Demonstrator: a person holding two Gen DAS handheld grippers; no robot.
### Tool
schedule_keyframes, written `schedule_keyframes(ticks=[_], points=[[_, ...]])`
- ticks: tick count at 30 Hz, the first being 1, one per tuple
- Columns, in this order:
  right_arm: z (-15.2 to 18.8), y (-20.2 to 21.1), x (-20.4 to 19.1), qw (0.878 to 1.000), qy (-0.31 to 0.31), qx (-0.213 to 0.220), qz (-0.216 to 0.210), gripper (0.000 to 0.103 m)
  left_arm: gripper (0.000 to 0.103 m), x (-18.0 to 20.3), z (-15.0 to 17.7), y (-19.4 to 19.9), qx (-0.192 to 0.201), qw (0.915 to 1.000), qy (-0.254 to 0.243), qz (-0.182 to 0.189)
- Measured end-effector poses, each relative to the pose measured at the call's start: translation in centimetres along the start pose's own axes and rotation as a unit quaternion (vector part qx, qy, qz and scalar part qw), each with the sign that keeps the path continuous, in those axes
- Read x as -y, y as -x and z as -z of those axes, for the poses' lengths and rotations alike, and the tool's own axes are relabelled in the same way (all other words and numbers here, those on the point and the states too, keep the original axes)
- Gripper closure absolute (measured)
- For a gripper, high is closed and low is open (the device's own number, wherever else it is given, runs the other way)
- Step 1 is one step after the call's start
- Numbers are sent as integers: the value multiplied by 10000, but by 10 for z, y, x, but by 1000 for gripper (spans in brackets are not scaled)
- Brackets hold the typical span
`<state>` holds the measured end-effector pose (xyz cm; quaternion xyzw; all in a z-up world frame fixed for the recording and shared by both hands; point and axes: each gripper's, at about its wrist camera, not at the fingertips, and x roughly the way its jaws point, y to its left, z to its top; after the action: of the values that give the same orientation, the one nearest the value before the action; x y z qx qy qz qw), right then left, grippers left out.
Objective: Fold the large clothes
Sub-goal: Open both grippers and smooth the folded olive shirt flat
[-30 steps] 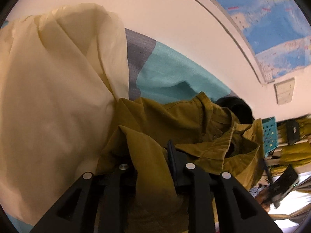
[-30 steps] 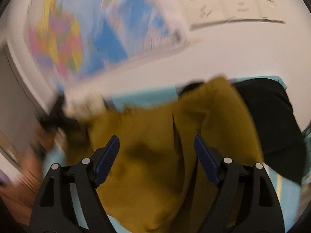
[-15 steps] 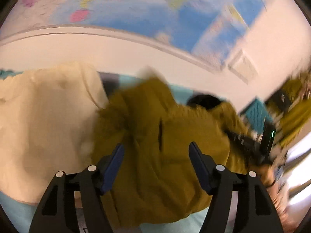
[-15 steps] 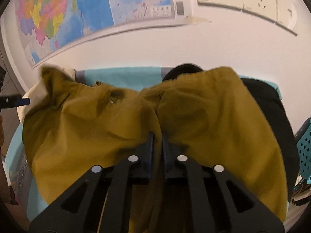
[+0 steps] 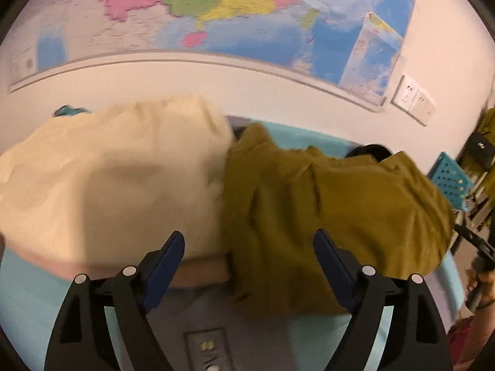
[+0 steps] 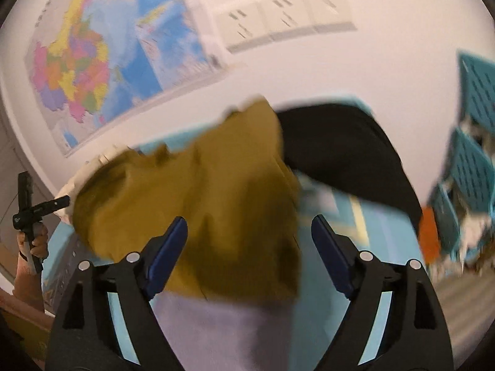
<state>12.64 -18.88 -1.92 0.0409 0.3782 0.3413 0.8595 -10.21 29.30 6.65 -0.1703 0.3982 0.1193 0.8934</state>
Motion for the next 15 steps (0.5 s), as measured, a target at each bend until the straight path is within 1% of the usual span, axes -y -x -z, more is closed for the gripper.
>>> schedule_keyframes(ticks=[2,3,6,7,8,9,10,11,12,13,14,15], points=[[17,-3,6,9998,-117,-152,-47,21,15,4,10,-5,-119,9997,-89,213],[26,-8,7,9994,-155,-264,-149,21,15,9,15,-10,-215,9992,-192,286],[34,-27,0,9990,29,-405,-198,30,14,24,20,-27,-344,9977,-436,378],[33,-33,0,9984,-15,-492,-290,43,14,30,21,-35,-394,9972,-443,449],[31,-37,2,9974,-123,-521,-487,57,14,37,21,-43,-430,9967,-442,524],[27,-38,0,9967,-84,-465,-663,64,15,42,21,-49,-415,9967,-448,531],[26,-36,-2,9971,-1,-410,-648,73,20,46,21,-53,-347,9974,-451,434],[23,-30,-6,9977,145,-319,-578,84,43,49,22,-57,-357,9980,-452,267],[20,-20,-6,9980,142,-184,-589,89,61,49,22,-57,-367,9983,-431,132],[18,-10,-2,9976,39,-68,-687,92,68,46,22,-51,-356,9987,-346,145],[13,7,-1,9963,-36,136,-845,94,76,42,22,-45,-355,9987,-243,274],[9,19,-2,9960,10,260,-858,95,84,34,20,-32,-325,9981,-60,528]])
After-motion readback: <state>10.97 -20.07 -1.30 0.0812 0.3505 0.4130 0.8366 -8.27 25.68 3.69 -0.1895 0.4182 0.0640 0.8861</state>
